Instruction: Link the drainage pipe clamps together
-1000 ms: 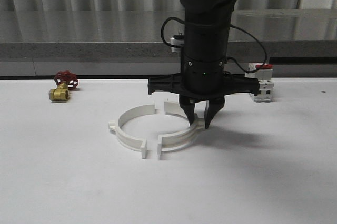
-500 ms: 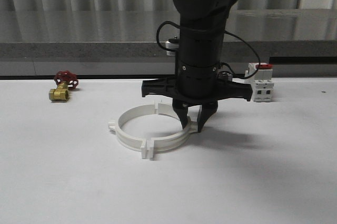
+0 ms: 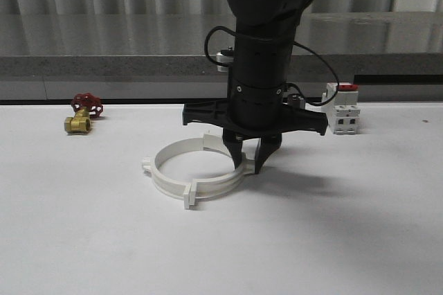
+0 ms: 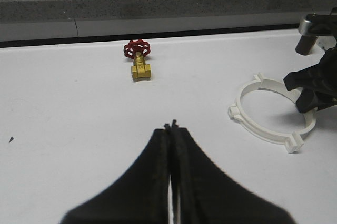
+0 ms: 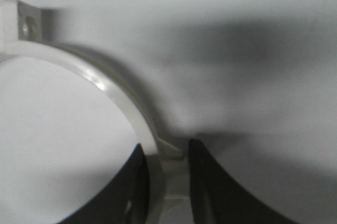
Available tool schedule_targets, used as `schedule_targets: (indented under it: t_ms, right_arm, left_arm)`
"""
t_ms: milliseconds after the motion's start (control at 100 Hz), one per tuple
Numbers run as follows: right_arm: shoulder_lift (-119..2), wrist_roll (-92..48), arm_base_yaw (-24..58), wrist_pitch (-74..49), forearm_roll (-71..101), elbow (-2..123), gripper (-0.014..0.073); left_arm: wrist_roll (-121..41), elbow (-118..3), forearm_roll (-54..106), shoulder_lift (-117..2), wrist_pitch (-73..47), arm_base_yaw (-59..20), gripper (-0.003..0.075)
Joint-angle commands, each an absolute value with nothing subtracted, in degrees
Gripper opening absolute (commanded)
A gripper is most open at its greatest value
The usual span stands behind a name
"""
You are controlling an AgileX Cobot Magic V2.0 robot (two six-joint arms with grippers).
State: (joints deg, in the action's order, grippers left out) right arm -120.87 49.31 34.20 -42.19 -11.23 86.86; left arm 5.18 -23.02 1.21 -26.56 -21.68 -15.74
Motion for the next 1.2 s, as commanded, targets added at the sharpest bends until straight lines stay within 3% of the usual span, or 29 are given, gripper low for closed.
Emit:
schedule_targets:
  t_ms: [0, 320, 680, 900, 1190]
  right_arm:
    - [-117.6, 49.2, 34.3, -40.6, -11.9, 88.5, 0.0181]
    - [-117.6, 49.2, 34.3, -40.9, -11.8, 88.5, 0.0402]
    - [-115.9, 45.2, 34.1, -41.4, -11.8, 88.6, 0.0409]
    - [-110.5, 39.2, 33.1, -41.2, -12.2, 88.6, 0.0549]
    - [-99.2, 35.9, 29.7, -45.5, -20.0, 85.8, 0.0551]
  left_arm:
    - [5.1, -24.6, 1.4, -26.7, -17.8, -15.5, -0.0020]
    - [5.1, -24.6, 1.4, -26.7, -17.8, -15.5, -0.0020]
    - [5.1, -24.6, 1.4, -26.7, -17.8, -15.5, -0.0020]
    - [5.1, -24.6, 1.4, -26.7, -17.8, -15.5, -0.0020]
    - [5.1, -24.6, 1.4, -26.7, -17.8, -15.5, -0.0020]
